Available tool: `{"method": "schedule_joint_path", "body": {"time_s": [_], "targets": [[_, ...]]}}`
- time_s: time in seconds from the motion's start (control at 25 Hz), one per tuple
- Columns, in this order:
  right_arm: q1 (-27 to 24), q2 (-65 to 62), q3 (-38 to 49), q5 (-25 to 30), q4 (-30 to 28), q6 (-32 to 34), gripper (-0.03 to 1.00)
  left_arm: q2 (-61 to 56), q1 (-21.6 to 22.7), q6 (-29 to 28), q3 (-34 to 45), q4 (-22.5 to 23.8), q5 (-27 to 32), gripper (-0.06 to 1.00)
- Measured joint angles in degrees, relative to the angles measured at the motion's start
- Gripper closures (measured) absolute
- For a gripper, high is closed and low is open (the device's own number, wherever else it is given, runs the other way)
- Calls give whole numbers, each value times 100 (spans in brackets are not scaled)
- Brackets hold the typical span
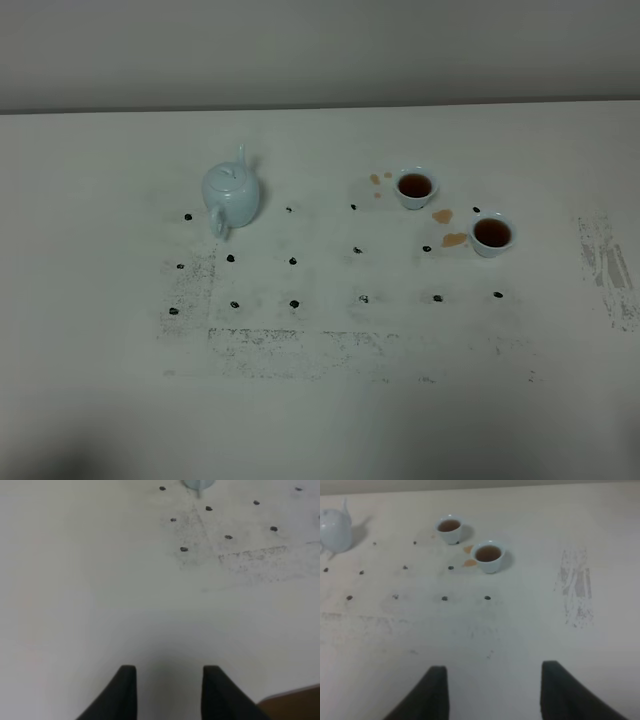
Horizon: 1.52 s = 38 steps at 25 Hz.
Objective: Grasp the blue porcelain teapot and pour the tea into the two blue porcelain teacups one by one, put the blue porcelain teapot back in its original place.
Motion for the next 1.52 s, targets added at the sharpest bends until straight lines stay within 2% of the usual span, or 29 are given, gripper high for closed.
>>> {"method": "schedule_joint_path", "body": {"time_s": [0.92,1.12,1.52], "targets": [[0,0,0,0,0,0,52,0,0,-50,0,21,0,61],[0,0,0,0,0,0,52,0,0,-199,0,-145,0,61],[0,0,0,0,0,0,52,0,0,-211,0,-198,0,61]]}}
